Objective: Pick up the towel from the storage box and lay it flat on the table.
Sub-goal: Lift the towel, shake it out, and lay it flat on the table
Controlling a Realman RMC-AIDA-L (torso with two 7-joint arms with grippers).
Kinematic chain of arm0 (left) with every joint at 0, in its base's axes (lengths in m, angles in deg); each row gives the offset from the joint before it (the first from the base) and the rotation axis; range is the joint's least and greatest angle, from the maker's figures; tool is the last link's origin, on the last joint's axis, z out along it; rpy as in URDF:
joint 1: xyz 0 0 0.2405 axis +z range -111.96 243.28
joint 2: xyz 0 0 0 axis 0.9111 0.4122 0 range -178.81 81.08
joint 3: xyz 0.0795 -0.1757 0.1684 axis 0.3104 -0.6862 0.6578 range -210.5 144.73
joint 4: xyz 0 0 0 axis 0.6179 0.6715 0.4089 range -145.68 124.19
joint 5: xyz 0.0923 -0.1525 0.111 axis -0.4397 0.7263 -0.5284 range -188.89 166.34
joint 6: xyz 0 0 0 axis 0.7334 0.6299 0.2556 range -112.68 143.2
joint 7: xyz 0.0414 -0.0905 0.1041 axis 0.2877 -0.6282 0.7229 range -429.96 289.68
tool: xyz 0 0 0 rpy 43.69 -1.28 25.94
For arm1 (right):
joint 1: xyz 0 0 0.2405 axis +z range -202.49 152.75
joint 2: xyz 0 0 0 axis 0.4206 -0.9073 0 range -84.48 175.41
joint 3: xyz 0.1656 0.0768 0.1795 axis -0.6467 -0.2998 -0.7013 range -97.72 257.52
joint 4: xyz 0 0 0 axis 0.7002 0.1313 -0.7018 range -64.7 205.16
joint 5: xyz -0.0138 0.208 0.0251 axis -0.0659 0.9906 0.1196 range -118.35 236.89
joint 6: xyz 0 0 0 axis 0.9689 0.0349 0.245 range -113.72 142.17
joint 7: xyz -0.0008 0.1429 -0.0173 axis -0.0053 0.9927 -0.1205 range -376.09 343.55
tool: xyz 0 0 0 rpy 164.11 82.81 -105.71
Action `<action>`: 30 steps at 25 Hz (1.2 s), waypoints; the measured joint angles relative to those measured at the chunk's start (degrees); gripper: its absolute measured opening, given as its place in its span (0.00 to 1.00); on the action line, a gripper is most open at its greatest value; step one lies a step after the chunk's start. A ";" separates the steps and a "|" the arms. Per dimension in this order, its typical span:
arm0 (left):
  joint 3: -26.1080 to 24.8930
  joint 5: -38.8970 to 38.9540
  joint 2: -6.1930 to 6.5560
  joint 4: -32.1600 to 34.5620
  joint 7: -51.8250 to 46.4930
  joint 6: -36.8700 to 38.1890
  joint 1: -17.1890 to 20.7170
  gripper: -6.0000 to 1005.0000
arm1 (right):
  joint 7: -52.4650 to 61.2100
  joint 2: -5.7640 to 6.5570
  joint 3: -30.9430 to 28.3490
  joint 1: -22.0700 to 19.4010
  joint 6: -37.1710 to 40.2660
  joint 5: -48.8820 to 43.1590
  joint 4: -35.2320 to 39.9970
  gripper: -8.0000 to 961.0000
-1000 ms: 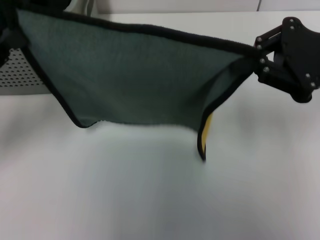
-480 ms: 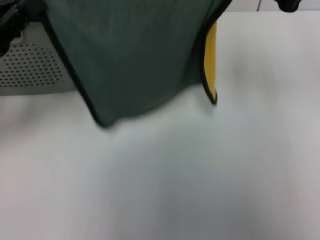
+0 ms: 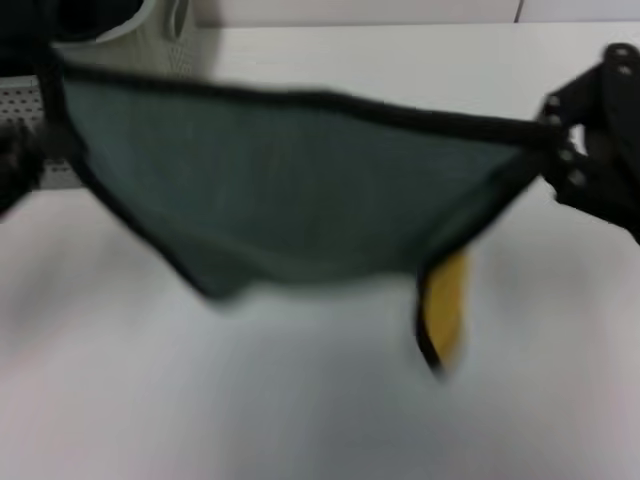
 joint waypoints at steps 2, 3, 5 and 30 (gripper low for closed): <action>5.48 2.44 0.42 0.59 0.22 0.00 1.07 0.01 | 1.60 -0.18 0.62 -2.16 0.70 1.97 3.69 0.02; 8.30 3.70 0.72 0.73 0.24 -0.04 1.49 0.01 | 2.44 -0.03 1.12 -3.12 0.65 2.89 5.03 0.02; 10.35 4.18 0.77 0.77 0.18 -0.26 2.08 0.01 | 3.68 0.12 2.43 -3.13 -0.72 1.37 4.24 0.02; 0.50 -10.24 -1.58 -3.57 0.95 -33.03 -0.81 0.02 | -5.31 0.78 13.77 15.89 -39.00 -19.70 -22.14 0.02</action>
